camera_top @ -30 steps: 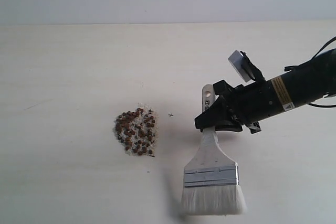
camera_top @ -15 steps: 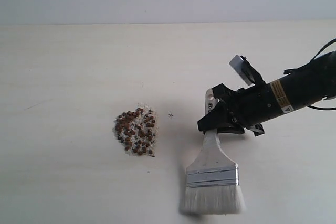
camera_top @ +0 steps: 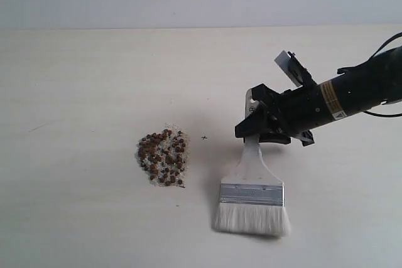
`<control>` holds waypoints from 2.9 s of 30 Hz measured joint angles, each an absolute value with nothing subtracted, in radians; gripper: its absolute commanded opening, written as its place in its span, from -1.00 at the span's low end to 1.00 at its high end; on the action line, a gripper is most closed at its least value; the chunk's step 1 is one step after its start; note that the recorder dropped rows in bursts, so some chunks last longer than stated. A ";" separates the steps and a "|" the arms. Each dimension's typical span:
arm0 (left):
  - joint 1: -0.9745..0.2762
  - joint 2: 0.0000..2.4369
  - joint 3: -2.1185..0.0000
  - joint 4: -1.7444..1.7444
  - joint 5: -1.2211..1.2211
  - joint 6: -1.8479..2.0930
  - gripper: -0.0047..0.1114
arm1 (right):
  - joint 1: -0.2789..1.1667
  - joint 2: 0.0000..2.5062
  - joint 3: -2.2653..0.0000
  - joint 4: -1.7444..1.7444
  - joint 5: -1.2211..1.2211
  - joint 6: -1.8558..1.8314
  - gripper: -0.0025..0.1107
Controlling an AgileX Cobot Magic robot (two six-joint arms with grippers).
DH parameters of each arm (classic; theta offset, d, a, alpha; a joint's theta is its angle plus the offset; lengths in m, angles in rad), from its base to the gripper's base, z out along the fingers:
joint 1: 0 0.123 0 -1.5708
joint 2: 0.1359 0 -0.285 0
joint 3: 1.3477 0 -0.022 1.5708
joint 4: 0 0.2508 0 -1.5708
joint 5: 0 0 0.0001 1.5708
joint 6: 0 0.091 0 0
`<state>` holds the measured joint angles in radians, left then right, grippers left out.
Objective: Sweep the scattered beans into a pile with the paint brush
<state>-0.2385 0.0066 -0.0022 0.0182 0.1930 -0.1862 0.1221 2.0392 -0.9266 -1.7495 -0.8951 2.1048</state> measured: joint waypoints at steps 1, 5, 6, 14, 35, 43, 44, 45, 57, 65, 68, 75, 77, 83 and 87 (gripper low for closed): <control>-0.238 0.007 -0.002 0.018 0.193 -0.186 -0.92 | 0.122 2.039 -0.933 -1.749 -0.890 2.109 -0.28; -0.238 0.007 -0.002 0.018 0.193 -0.186 -0.92 | 0.122 2.039 -0.971 -1.749 -0.849 2.116 -0.07; -0.238 0.007 -0.002 0.018 0.193 -0.186 -0.92 | 0.122 2.041 -0.981 -1.749 -0.832 2.116 -0.03; -0.238 0.007 -0.002 0.018 0.193 -0.186 -0.92 | 0.122 2.009 -0.997 -1.749 -0.617 2.118 0.02; -0.238 0.007 -0.002 0.018 0.193 -0.186 -0.92 | 0.122 1.278 -0.745 -1.745 -0.217 2.120 -0.96; -0.238 0.007 -0.002 0.018 0.193 -0.186 -0.92 | 0.122 0.888 -0.535 -1.745 -0.032 2.103 -0.96; -0.238 0.007 -0.002 0.018 0.193 -0.186 -0.92 | 0.122 0.854 -0.521 -1.745 -0.028 2.101 -0.96; -0.238 0.007 -0.002 0.018 0.193 -0.186 -0.92 | 0.122 0.815 -0.508 -1.745 -0.025 2.101 -0.96; -0.238 0.007 -0.002 0.018 0.193 -0.186 -0.92 | 0.122 0.565 -0.461 -1.745 -0.025 2.097 -0.96; -0.238 0.007 -0.002 0.018 0.193 -0.186 -0.92 | 0.122 0.545 -0.461 -1.745 -0.025 2.097 -0.96; -0.238 0.007 -0.002 0.018 0.193 -0.186 -0.92 | 0.122 0.545 -0.461 -1.745 -0.025 2.097 -0.96; -0.238 0.007 -0.002 0.018 0.193 -0.186 -0.92 | 0.097 0.440 -0.439 -1.745 0.017 2.006 -0.96; -0.238 0.007 -0.002 0.018 0.193 -0.186 -0.92 | 0.073 0.353 -0.422 -1.745 0.020 1.982 -0.96; -0.238 0.007 -0.002 0.018 0.193 -0.186 -0.92 | 0.052 0.164 -0.383 -1.745 0.018 1.951 -0.96; -0.238 0.007 -0.002 0.018 0.193 -0.186 -0.92 | 0.052 0.121 -0.368 -1.745 0.000 1.946 -0.96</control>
